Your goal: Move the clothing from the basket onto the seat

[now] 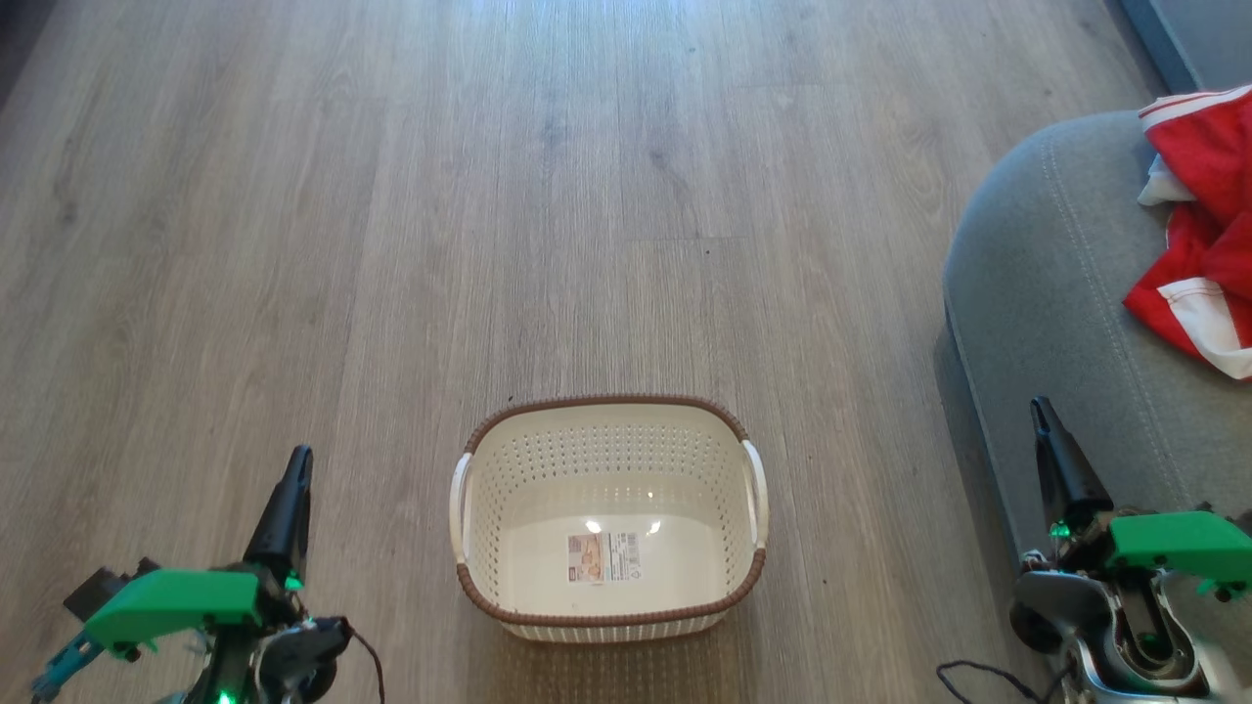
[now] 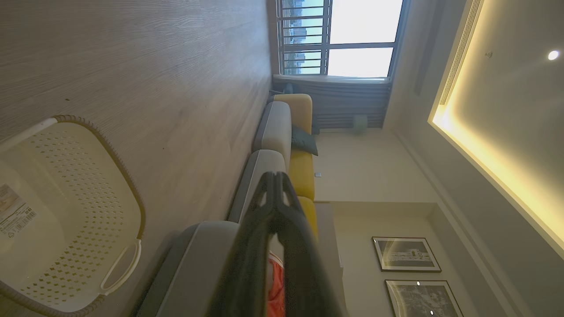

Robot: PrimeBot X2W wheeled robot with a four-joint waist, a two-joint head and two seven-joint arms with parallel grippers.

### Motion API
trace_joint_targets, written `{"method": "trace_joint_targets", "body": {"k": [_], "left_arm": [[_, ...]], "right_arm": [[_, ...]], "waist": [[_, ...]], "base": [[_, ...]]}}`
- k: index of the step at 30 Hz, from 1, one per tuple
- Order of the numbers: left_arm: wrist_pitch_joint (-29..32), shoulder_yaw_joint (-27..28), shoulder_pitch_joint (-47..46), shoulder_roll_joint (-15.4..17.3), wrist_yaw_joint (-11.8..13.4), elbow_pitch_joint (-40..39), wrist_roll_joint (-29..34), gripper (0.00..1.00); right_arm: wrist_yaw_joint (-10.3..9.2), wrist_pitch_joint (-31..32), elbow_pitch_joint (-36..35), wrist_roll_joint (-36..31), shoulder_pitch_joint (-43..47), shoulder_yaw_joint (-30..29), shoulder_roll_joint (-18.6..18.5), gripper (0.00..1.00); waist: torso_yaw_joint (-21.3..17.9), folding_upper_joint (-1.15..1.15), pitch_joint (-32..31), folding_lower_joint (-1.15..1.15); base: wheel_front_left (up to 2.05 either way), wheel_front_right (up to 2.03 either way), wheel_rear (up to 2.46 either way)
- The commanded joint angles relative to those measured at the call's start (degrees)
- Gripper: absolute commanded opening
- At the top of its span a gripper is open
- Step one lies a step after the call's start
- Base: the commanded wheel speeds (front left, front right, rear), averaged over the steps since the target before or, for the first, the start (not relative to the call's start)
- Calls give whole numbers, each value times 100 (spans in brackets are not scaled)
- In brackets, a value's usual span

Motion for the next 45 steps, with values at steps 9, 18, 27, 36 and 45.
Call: {"method": "trace_joint_targets", "body": {"k": [9, 18, 27, 36, 45], "left_arm": [[42, 191, -284, 79, -53, -193, -38, 0], [42, 191, -284, 79, -53, -193, -38, 0], [42, 191, -284, 79, -53, -194, -38, 0], [42, 191, -284, 79, -53, -194, -38, 0], [42, 191, -284, 79, -53, -194, -38, 0]], "right_arm": [[0, 33, -226, 35, -103, 102, -18, 0], [0, 33, -226, 36, -103, 102, -18, 0], [0, 33, -226, 36, -103, 102, -18, 0], [0, 33, -226, 36, -103, 102, -18, 0], [0, 33, -226, 36, -103, 102, -18, 0]], "waist": [[0, 0, 0, 0], [0, 0, 0, 0], [0, 0, 0, 0], [0, 0, 0, 0], [0, 0, 0, 0]], "base": [[0, 0, 0], [0, 0, 0], [0, 0, 0], [0, 0, 0], [0, 0, 0]]}}
